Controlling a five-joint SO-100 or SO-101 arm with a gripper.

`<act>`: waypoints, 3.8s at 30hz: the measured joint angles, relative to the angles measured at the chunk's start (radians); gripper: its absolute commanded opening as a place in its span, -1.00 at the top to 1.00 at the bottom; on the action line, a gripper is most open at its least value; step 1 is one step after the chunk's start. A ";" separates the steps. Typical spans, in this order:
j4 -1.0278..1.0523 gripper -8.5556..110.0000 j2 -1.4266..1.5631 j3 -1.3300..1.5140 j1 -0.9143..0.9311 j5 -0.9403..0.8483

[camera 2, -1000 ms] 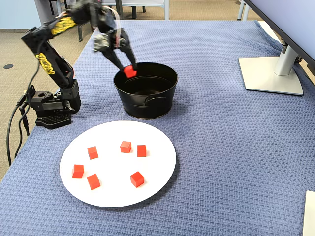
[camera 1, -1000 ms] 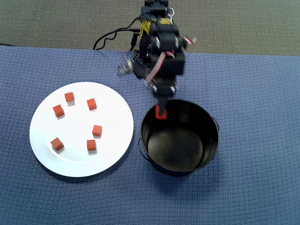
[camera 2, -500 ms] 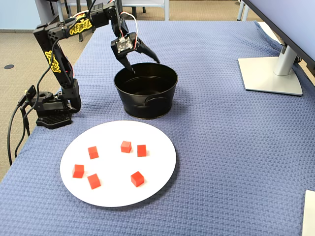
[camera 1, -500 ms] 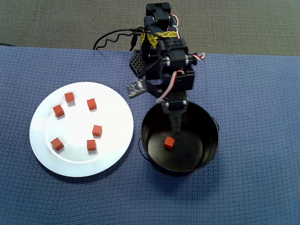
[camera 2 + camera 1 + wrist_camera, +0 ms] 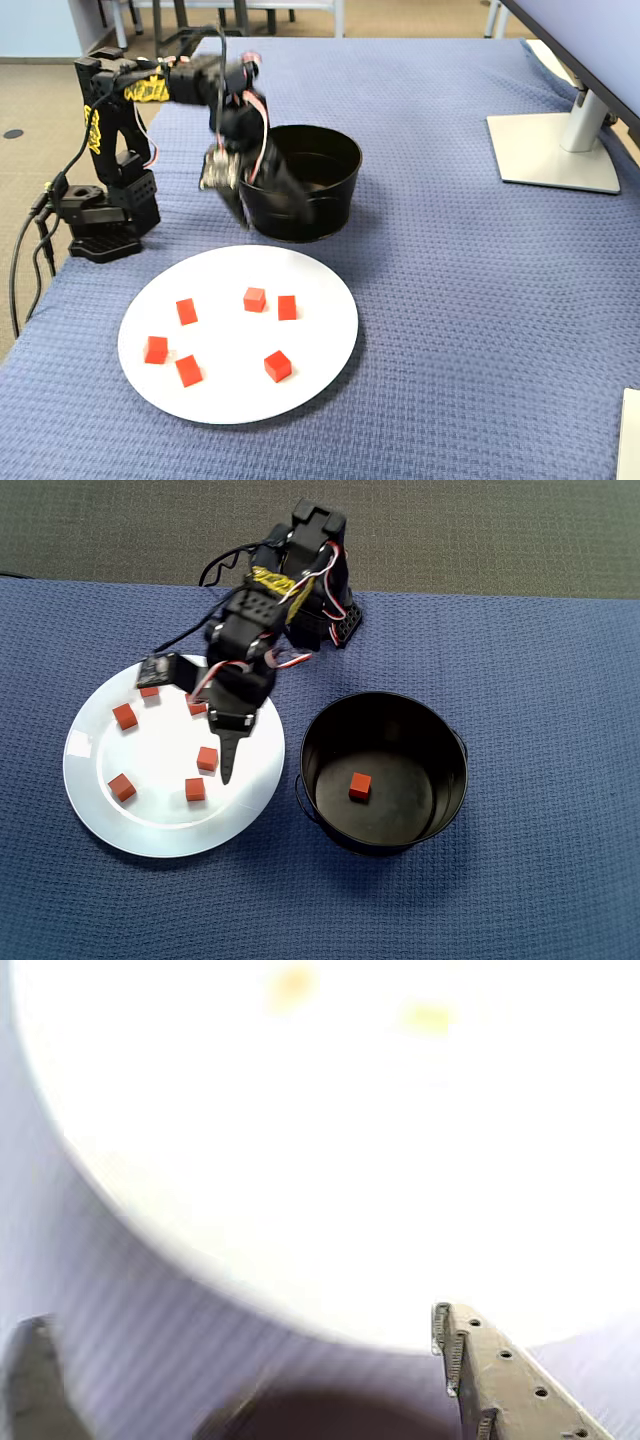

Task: Pick up the red cubes from the white plate and place them in the black recipient

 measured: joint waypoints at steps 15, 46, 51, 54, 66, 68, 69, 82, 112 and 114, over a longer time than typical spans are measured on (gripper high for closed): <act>-0.160 0.40 -0.196 0.084 0.140 -0.172; -0.238 0.86 -0.296 0.064 0.160 -0.140; -0.238 0.86 -0.146 0.091 0.187 -0.081; -0.215 0.86 -0.011 0.095 0.184 -0.051; -0.029 0.86 0.541 0.130 -0.210 0.179; -0.029 0.86 0.543 0.150 -0.333 0.236; -0.032 0.86 0.537 0.163 -0.394 0.264; -0.144 0.04 0.423 0.279 -0.687 0.313; -0.367 0.23 -0.219 0.031 0.107 -0.296; -0.371 0.23 -0.236 0.002 0.107 -0.287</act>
